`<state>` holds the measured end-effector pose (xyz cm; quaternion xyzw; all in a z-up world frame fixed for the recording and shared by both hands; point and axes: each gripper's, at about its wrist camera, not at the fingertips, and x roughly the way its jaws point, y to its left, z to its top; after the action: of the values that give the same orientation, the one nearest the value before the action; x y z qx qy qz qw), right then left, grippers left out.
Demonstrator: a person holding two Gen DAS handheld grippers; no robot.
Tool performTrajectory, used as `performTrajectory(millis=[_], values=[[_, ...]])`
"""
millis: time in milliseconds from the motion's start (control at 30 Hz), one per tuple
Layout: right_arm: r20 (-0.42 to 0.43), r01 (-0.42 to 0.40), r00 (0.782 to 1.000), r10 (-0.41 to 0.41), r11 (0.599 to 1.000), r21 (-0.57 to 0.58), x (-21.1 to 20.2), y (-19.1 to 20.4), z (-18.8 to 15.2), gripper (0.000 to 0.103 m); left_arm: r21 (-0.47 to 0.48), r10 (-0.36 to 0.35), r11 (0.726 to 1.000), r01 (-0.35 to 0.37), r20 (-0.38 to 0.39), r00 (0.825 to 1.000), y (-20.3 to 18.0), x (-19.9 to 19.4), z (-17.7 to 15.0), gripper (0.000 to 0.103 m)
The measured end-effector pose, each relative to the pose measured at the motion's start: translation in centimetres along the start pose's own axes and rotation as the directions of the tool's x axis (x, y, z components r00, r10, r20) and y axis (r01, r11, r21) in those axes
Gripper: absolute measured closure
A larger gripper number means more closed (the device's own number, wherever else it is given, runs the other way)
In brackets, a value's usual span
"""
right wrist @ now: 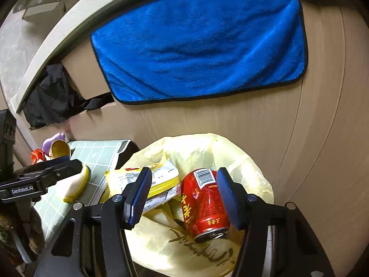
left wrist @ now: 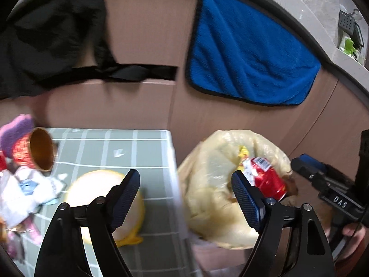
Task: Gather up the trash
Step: 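Open both tools to drop the wrapper and can into the bin, then grasp a yellow-pink wrapper with the left tool while the right tool grasps the pink Kleenex pack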
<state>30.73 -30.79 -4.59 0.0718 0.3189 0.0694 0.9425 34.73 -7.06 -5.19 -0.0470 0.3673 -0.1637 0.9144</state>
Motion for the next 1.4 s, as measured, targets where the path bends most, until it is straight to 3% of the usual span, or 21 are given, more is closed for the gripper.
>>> performTrajectory(millis=[367,567,767,933,1067,1167,1300,1400], values=[[0.059,-0.055,0.996,0.062,0.993,-0.105,-2.6,8.1,0.6,0.048,-0.007,0.097,0.995,-0.097,0.085,0.992,5.9,-7.5,-1.7,0.023],[0.068,-0.102,0.991,0.116,0.978,-0.182,-2.9,13.9,0.6,0.048,-0.113,0.168,0.982,-0.154,0.119,0.979,12.8,-12.3,-3.7,0.023],[0.012,-0.211,0.976,0.219,0.951,-0.225,-1.6,19.0,-0.4,0.048,-0.305,0.26,0.928,-0.212,0.125,0.958,21.5,-16.6,-6.8,0.023],[-0.045,-0.271,0.962,0.268,0.928,-0.256,-0.4,22.2,-1.8,0.052,-0.404,0.257,0.892,-0.203,0.085,0.963,25.5,-16.6,-8.6,0.023],[-0.106,-0.313,0.95,0.295,0.913,-0.263,0.7,23.9,-3.1,0.054,-0.396,0.251,0.893,-0.213,0.046,0.967,26.1,-14.5,-8.7,0.025],[-0.127,-0.32,0.947,0.296,0.909,-0.267,1.0,24.3,-3.8,0.054,-0.381,0.256,0.894,-0.234,0.007,0.967,26.3,-12.2,-8.6,0.031],[-0.147,-0.32,0.946,0.289,0.908,-0.271,1.0,24.0,-4.6,0.054,-0.415,0.257,0.875,-0.248,-0.036,0.966,27.5,-9.9,-9.0,0.046],[-0.158,-0.311,0.948,0.276,0.909,-0.279,1.1,23.9,-4.8,0.054,-0.445,0.25,0.859,-0.251,-0.062,0.966,28.2,-9.5,-9.4,0.077]])
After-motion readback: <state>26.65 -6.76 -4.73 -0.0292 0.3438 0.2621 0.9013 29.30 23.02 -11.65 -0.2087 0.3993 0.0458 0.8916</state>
